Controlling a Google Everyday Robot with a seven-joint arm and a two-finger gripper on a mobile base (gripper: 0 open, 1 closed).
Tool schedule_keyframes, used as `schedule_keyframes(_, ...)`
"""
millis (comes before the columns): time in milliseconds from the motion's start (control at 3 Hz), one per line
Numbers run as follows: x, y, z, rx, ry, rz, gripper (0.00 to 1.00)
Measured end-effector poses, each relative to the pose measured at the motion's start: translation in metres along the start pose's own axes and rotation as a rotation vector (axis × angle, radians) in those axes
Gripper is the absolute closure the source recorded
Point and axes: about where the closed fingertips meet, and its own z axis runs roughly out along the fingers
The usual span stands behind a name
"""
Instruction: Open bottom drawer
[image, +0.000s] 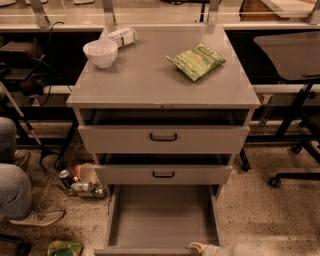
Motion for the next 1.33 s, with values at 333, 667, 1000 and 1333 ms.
schedule_keyframes(333,0.000,0.000,0.000,0.000,0.000,0.000,0.00)
schedule_keyframes(667,-0.008,-0.018,-0.027,0.047,-0.025,-0.012,0.00)
schedule_keyframes(1000,-0.038,-0.048,-0.085,0.134,-0.084,-0.080,0.00)
schedule_keyframes(1333,-0.064,-0.082,-0.134,0.211,-0.137,-0.130,0.00)
